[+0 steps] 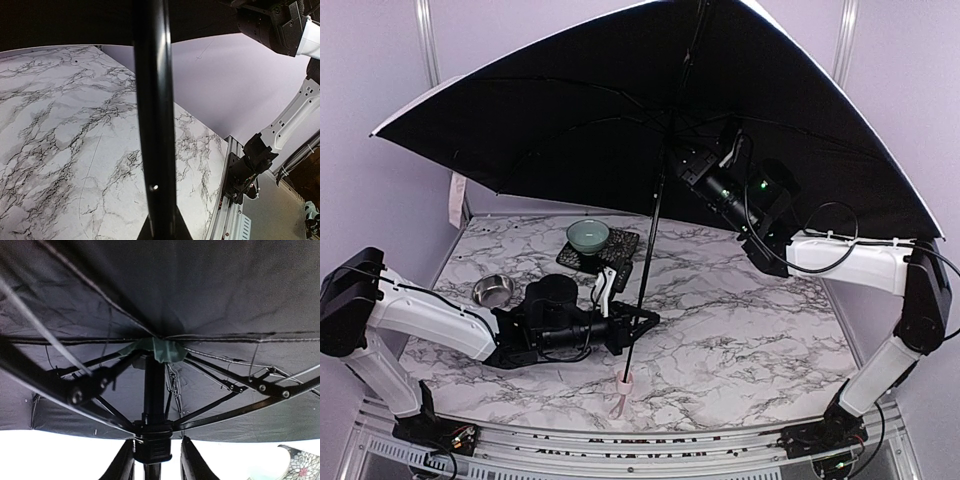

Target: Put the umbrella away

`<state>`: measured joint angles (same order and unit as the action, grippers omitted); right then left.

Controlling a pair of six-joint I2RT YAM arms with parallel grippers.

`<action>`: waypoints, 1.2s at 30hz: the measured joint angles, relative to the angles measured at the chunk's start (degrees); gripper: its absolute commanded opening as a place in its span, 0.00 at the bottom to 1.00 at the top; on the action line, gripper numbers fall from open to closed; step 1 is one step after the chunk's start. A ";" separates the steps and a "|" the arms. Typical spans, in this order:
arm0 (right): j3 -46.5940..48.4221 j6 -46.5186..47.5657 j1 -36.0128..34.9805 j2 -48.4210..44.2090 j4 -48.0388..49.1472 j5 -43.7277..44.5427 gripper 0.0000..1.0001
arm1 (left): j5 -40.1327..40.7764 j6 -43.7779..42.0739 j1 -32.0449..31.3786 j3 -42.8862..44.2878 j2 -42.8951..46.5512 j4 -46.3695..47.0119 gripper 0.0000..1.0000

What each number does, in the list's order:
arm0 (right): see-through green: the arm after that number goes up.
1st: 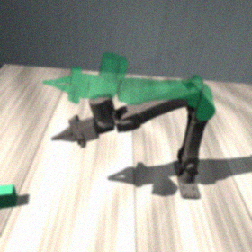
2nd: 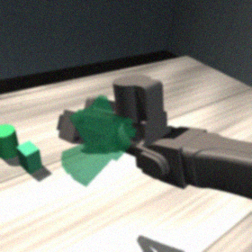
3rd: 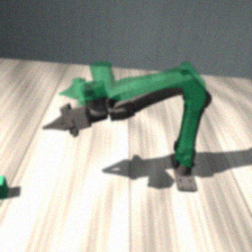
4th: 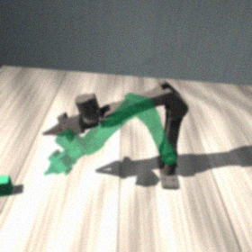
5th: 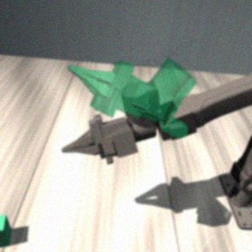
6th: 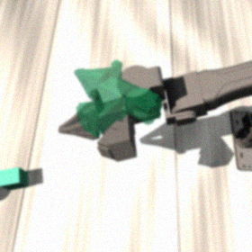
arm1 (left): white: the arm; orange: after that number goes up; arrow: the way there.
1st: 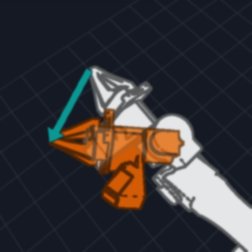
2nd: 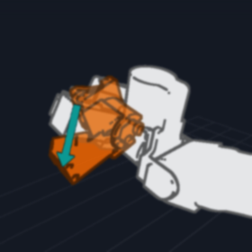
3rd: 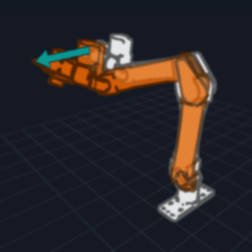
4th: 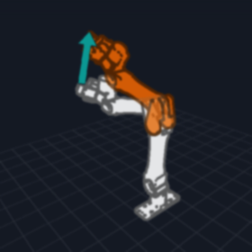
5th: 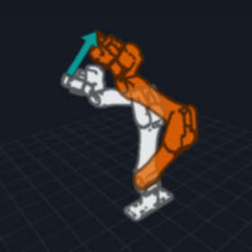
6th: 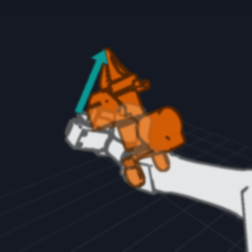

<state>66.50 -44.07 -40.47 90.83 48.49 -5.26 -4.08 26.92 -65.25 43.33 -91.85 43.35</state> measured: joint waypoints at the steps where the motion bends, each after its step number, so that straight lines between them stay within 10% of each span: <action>1: -0.02 0.17 0.02 0.00 0.15 -0.15 0.10 | 0.00 0.07 0.00 0.00 0.00 0.00 0.00; 11: -0.87 1.11 0.48 -0.07 2.19 -1.84 0.01 | -2.82 2.12 0.00 0.00 0.00 1.22 0.00; 19: -1.01 6.01 1.36 -1.03 3.98 -10.62 0.30 | -7.50 3.78 -0.26 -0.02 0.09 3.76 0.00; 36: -5.68 9.86 1.64 -1.99 5.68 -18.45 0.16 | -7.39 5.29 -0.35 -0.37 1.25 5.70 0.00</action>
<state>60.82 -34.22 -38.83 88.84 54.17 -23.70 -11.46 32.21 -65.60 42.96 -90.61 49.06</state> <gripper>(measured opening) 0.242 0.049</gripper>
